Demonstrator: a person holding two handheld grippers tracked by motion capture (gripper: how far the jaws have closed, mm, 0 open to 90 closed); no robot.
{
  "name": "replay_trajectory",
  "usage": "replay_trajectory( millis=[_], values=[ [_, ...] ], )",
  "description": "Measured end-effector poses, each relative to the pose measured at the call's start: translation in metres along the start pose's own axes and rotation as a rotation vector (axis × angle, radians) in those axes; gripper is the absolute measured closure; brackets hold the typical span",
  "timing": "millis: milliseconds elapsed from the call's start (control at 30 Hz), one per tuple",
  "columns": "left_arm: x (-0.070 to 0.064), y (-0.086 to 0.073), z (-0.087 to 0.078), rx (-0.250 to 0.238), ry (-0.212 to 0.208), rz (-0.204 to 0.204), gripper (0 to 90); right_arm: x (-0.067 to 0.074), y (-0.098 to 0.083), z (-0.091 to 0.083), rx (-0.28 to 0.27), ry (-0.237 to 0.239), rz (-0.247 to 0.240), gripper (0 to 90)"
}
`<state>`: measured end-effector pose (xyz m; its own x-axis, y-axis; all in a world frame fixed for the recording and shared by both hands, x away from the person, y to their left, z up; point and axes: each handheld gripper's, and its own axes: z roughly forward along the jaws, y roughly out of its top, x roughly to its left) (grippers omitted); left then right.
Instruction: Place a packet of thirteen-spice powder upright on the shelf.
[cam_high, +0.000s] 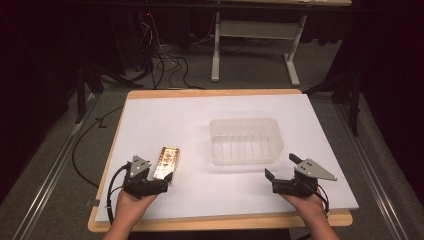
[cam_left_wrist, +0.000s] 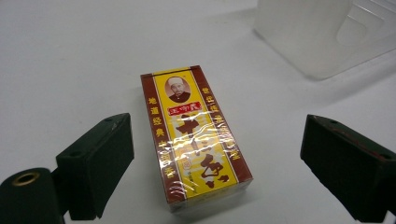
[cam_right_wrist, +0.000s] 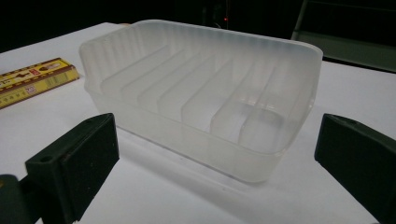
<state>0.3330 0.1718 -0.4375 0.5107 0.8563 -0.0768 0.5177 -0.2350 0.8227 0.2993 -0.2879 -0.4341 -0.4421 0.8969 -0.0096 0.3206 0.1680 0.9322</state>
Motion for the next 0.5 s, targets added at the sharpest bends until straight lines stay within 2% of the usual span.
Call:
replay_trajectory(
  millis=[167,333,433,500],
  values=[
    [0.0022,0.0016,-0.0024,-0.014,0.004,0.009,11.3,-0.0017,-0.0005,-0.0005,0.002,-0.012,0.001,0.2],
    [0.0044,0.0002,-0.0036,-0.012,0.002,-0.004,11.5,-0.002,-0.0006,0.0003,0.004,-0.018,0.02,0.2],
    [0.005,0.001,-0.0055,-0.015,0.009,0.007,12.1,-0.0017,-0.0009,0.0014,0.009,-0.017,0.014,0.2],
    [0.0062,0.0011,-0.0077,-0.027,0.01,-0.009,12.9,-0.0017,-0.0013,0.0018,0.014,-0.016,0.013,0.2]
  ],
)
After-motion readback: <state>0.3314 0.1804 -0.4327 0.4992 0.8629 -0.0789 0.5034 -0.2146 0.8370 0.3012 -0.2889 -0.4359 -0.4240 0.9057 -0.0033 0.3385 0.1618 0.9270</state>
